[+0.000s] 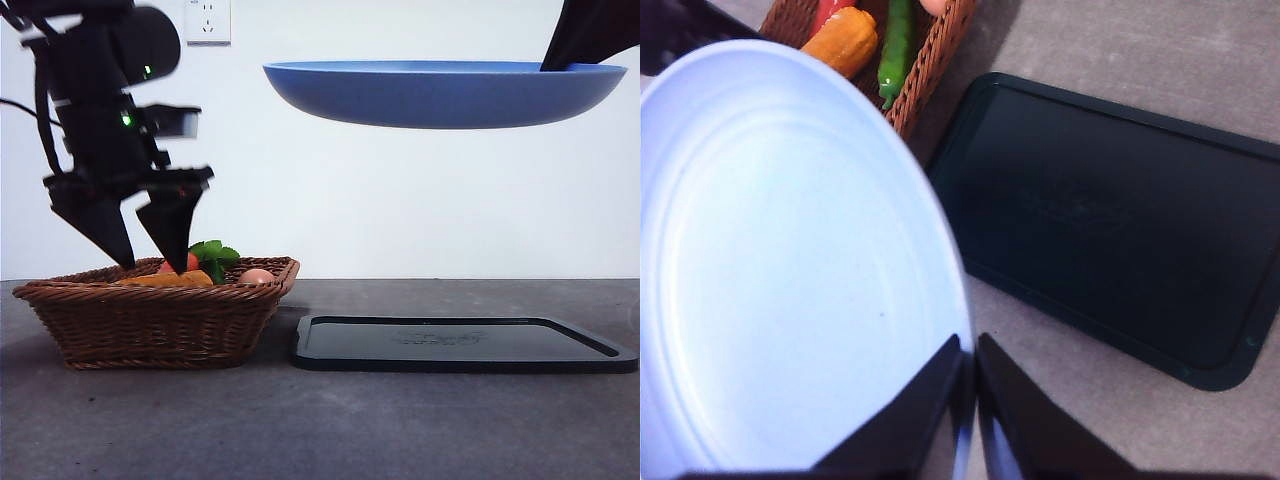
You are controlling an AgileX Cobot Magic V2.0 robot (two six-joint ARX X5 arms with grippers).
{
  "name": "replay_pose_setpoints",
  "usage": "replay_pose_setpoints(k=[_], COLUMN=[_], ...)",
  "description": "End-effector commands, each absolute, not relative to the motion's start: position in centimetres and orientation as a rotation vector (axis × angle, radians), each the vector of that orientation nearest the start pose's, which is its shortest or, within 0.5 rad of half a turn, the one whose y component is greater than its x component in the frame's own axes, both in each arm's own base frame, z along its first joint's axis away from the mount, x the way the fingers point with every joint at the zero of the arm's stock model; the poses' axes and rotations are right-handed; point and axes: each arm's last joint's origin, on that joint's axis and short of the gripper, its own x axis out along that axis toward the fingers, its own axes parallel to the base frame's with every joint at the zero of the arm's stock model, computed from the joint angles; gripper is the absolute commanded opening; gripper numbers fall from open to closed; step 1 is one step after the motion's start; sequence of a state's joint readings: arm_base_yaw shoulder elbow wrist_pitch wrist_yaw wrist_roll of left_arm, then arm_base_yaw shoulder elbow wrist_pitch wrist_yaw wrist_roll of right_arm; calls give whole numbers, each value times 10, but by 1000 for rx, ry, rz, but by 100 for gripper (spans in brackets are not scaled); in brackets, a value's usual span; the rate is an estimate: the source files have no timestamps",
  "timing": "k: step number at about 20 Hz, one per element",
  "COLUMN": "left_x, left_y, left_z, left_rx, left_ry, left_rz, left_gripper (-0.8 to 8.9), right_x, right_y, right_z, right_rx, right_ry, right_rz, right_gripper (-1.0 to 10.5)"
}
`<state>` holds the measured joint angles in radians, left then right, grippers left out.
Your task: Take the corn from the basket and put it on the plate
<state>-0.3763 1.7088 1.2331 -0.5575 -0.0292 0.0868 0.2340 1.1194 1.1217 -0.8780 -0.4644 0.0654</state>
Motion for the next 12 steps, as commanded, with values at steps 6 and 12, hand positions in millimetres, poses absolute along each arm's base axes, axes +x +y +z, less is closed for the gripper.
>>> replay_pose_setpoints(k=[6, 12], left_x=[347, 349], left_y=[-137, -140], left_z=[194, 181], left_rx=[326, 329], left_ry=[1013, 1047], left_rz=[-344, -345], left_gripper=[352, 301], right_x=[203, 203], right_y=[61, 61], right_z=[337, 338], right_rx=[143, 142], right_ry=[868, 861], right_rz=[639, 639], right_gripper=[1, 1])
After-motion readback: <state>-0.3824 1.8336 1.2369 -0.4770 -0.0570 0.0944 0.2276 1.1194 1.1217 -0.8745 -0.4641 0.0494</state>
